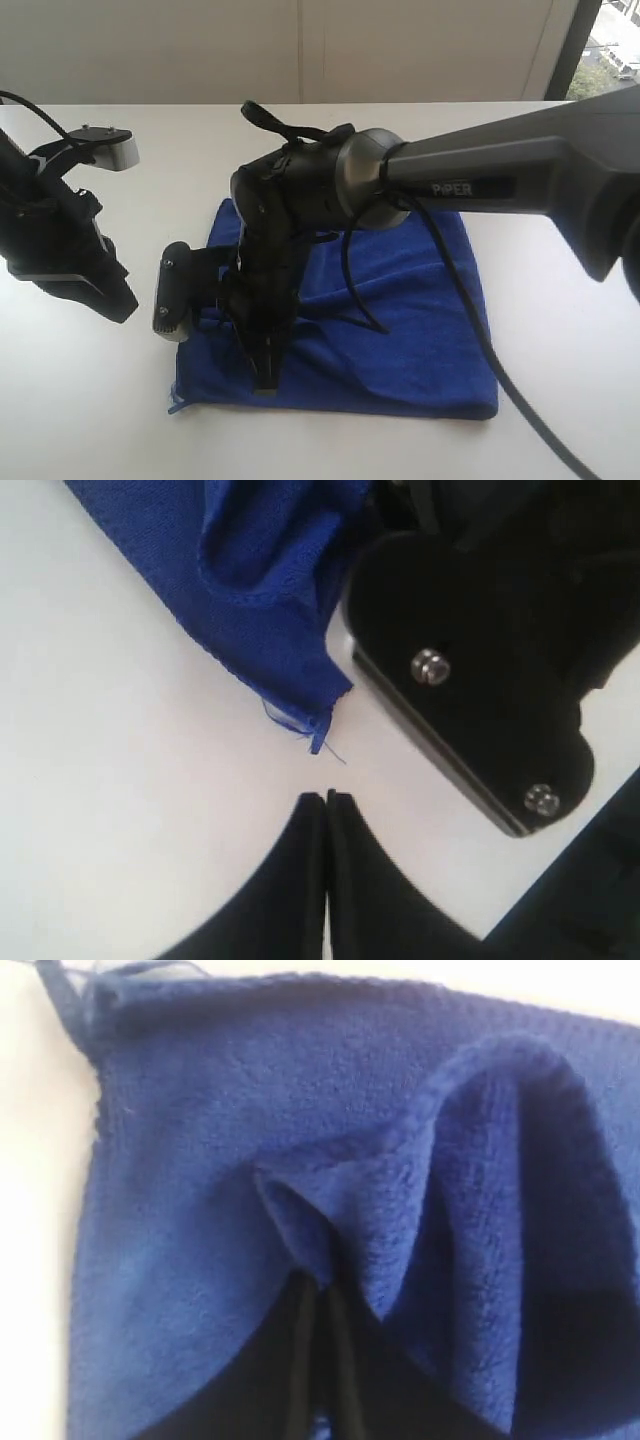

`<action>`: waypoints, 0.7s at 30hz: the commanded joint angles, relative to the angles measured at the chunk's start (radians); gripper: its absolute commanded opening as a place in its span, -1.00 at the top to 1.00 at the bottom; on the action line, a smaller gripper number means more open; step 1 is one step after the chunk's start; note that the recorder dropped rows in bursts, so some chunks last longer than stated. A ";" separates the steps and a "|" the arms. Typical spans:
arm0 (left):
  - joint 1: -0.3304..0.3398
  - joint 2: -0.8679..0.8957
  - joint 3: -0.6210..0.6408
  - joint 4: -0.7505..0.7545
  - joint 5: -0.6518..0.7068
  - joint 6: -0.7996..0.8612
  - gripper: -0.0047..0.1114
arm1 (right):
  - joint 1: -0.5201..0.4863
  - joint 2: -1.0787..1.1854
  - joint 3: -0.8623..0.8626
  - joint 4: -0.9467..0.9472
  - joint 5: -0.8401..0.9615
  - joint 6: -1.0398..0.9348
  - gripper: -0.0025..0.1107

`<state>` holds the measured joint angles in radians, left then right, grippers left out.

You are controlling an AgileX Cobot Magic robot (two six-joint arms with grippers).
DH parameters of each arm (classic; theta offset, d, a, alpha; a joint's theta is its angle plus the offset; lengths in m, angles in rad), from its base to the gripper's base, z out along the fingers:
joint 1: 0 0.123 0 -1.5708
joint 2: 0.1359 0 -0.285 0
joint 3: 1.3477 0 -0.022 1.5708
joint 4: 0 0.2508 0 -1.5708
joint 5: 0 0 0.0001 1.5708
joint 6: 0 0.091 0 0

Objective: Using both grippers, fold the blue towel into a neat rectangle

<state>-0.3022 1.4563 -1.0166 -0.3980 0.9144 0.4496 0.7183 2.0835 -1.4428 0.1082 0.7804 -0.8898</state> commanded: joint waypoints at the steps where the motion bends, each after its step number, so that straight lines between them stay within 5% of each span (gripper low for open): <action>1: 0.000 -0.001 -0.003 -0.012 0.014 -0.002 0.92 | 0.003 -0.066 -0.001 0.132 0.038 0.007 0.96; 6: 0.000 -0.001 -0.003 -0.012 0.016 -0.002 0.92 | 0.003 -0.084 -0.001 0.321 0.057 0.007 0.96; 15: 0.000 -0.001 -0.003 -0.012 0.020 -0.002 0.92 | 0.010 -0.046 -0.001 0.347 0.059 0.007 0.95; 18: 0.000 -0.001 -0.003 -0.012 0.020 -0.002 0.92 | 0.024 -0.033 -0.001 0.349 0.061 0.007 0.80; 21: 0.000 -0.001 -0.003 -0.012 0.020 -0.002 0.92 | 0.030 -0.028 -0.001 0.345 0.066 0.001 0.33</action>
<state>-0.3022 1.4563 -1.0166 -0.3980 0.9144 0.4496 0.7426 2.0574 -1.4428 0.4446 0.8345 -0.8815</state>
